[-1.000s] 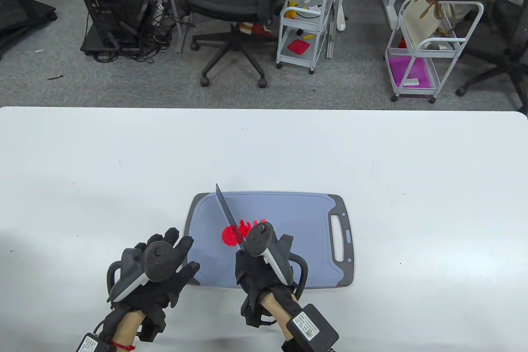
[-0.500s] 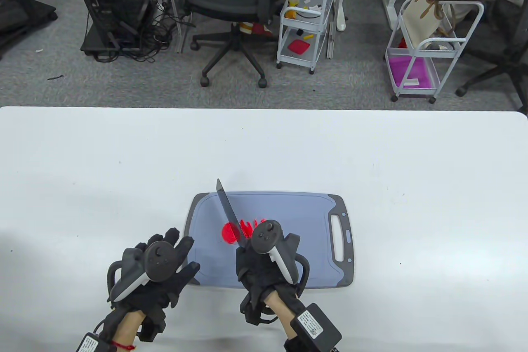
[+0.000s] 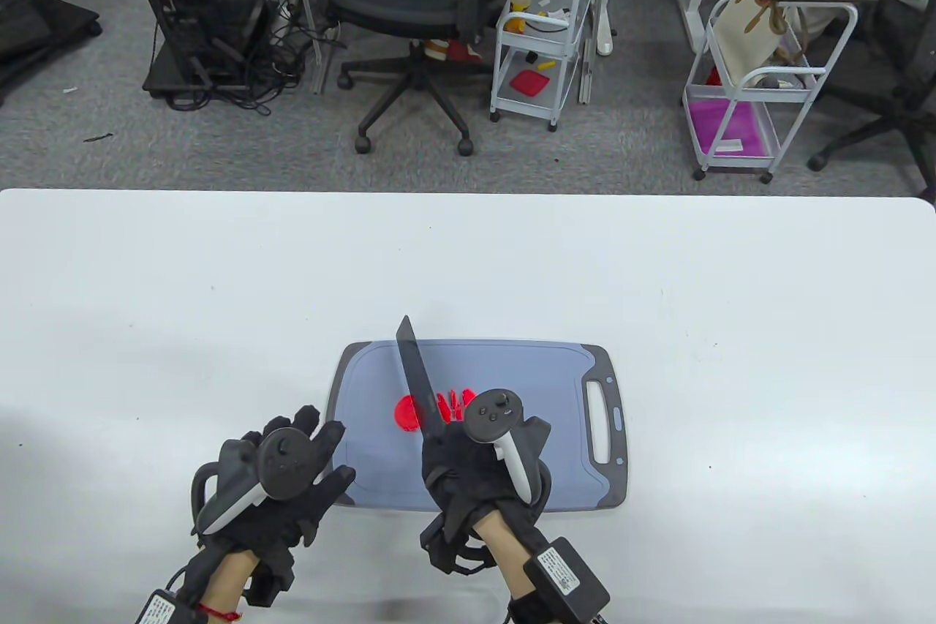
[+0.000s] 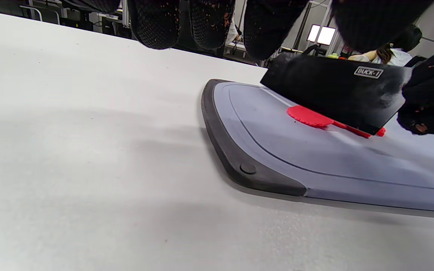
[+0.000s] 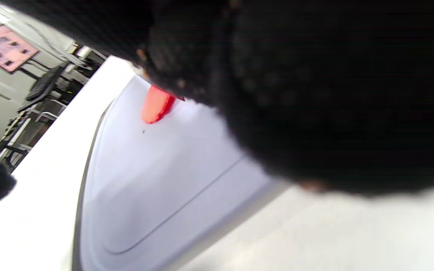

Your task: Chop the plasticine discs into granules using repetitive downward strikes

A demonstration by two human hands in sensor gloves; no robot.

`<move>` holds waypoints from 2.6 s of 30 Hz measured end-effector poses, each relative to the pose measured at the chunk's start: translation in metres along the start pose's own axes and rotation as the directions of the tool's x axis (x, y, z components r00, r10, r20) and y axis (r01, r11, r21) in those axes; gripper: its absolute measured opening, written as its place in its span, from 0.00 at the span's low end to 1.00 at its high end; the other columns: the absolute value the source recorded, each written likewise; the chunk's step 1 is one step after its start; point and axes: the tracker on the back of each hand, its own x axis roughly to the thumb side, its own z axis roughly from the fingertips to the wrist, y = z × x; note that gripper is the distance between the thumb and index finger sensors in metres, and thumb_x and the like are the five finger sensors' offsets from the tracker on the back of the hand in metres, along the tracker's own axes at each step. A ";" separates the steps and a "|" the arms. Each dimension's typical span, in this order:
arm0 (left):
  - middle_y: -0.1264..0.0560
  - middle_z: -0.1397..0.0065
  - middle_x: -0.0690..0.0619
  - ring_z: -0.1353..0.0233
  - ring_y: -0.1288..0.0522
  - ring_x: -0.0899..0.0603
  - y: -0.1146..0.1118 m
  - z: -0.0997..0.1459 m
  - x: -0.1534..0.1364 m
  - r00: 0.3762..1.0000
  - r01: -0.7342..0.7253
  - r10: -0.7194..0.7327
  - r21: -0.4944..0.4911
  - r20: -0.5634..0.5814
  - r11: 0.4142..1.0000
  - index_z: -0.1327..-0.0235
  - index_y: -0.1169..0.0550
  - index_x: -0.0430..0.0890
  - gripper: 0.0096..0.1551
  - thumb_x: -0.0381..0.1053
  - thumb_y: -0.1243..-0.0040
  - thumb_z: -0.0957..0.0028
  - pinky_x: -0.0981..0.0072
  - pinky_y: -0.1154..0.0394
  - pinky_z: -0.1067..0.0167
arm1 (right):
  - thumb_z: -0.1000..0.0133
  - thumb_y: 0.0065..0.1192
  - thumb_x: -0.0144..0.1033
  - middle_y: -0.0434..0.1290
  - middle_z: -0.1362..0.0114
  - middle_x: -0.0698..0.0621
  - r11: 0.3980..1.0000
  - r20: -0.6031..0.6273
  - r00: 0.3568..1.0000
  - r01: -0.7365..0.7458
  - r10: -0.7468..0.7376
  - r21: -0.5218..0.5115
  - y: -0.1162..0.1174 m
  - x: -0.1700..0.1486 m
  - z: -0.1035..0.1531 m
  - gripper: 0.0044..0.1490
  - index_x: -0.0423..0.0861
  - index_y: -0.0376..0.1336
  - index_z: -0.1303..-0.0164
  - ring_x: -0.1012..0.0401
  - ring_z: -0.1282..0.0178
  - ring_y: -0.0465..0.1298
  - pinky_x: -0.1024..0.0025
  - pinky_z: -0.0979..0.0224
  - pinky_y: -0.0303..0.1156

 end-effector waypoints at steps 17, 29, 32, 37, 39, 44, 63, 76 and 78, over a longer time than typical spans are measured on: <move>0.42 0.07 0.49 0.15 0.39 0.28 -0.002 -0.002 0.002 1.000 -0.003 0.003 -0.019 0.003 1.000 0.18 0.32 0.61 0.43 0.74 0.54 0.48 0.27 0.45 0.25 | 0.44 0.62 0.51 0.82 0.65 0.55 0.926 0.077 0.932 -0.339 0.355 -0.167 0.012 0.015 0.009 0.30 0.40 0.68 0.43 0.52 0.90 0.88 0.52 0.82 0.79; 0.42 0.07 0.49 0.15 0.39 0.28 -0.001 -0.002 0.000 1.000 -0.018 0.019 -0.019 0.006 1.000 0.18 0.32 0.61 0.43 0.74 0.54 0.48 0.27 0.45 0.25 | 0.43 0.61 0.51 0.82 0.67 0.56 0.883 0.049 0.889 -0.443 0.455 -0.156 0.018 0.027 0.012 0.30 0.39 0.67 0.44 0.51 0.90 0.88 0.51 0.82 0.79; 0.42 0.07 0.49 0.15 0.39 0.28 -0.002 0.000 0.002 1.000 -0.011 0.011 -0.021 0.010 1.000 0.18 0.31 0.61 0.43 0.74 0.54 0.48 0.27 0.45 0.25 | 0.43 0.61 0.51 0.82 0.68 0.56 0.904 0.059 0.913 -0.389 0.405 -0.179 0.018 0.029 0.004 0.30 0.39 0.68 0.45 0.52 0.91 0.87 0.52 0.83 0.79; 0.42 0.07 0.49 0.15 0.39 0.28 -0.001 -0.002 -0.002 1.000 -0.016 0.016 -0.017 -0.001 1.000 0.18 0.32 0.60 0.43 0.74 0.54 0.48 0.27 0.45 0.25 | 0.44 0.64 0.51 0.83 0.69 0.56 0.943 0.101 0.945 -0.296 0.313 -0.150 -0.001 0.020 0.015 0.30 0.39 0.70 0.46 0.53 0.92 0.87 0.53 0.83 0.79; 0.42 0.07 0.49 0.15 0.39 0.28 0.000 -0.002 -0.002 1.000 -0.012 0.012 -0.009 -0.002 1.000 0.18 0.31 0.61 0.43 0.74 0.54 0.48 0.27 0.45 0.25 | 0.44 0.64 0.51 0.83 0.68 0.56 0.951 0.136 0.957 -0.227 0.258 -0.208 -0.010 0.021 0.021 0.30 0.38 0.70 0.46 0.52 0.92 0.87 0.53 0.83 0.79; 0.42 0.07 0.49 0.15 0.39 0.28 -0.002 -0.001 0.003 1.000 0.000 0.000 -0.015 0.011 1.000 0.18 0.32 0.61 0.43 0.74 0.54 0.48 0.27 0.45 0.25 | 0.44 0.65 0.51 0.84 0.68 0.55 0.933 0.127 0.943 -0.273 0.308 -0.234 -0.002 0.020 0.013 0.30 0.39 0.70 0.45 0.52 0.91 0.87 0.53 0.82 0.79; 0.41 0.07 0.49 0.15 0.39 0.28 -0.002 -0.001 -0.001 1.000 -0.004 0.004 -0.012 0.000 1.000 0.18 0.31 0.61 0.43 0.74 0.54 0.48 0.27 0.45 0.25 | 0.45 0.65 0.52 0.84 0.67 0.55 0.960 0.189 0.969 -0.111 0.162 -0.255 -0.013 0.022 0.016 0.31 0.40 0.71 0.43 0.52 0.90 0.88 0.53 0.81 0.79; 0.41 0.07 0.49 0.15 0.39 0.28 -0.001 0.000 0.000 1.000 0.006 -0.006 -0.026 -0.005 1.000 0.18 0.31 0.61 0.43 0.74 0.54 0.48 0.27 0.45 0.25 | 0.45 0.63 0.52 0.83 0.64 0.56 0.885 0.101 0.914 -0.347 0.394 -0.311 0.024 0.032 0.011 0.32 0.41 0.69 0.41 0.55 0.89 0.88 0.55 0.81 0.81; 0.41 0.07 0.49 0.15 0.39 0.28 -0.001 -0.001 0.000 1.000 0.004 -0.004 -0.023 -0.003 1.000 0.18 0.31 0.61 0.43 0.74 0.54 0.48 0.27 0.45 0.25 | 0.44 0.62 0.52 0.83 0.64 0.56 0.872 0.086 0.900 -0.385 0.427 -0.303 0.027 0.033 0.011 0.32 0.40 0.69 0.41 0.55 0.89 0.88 0.55 0.81 0.81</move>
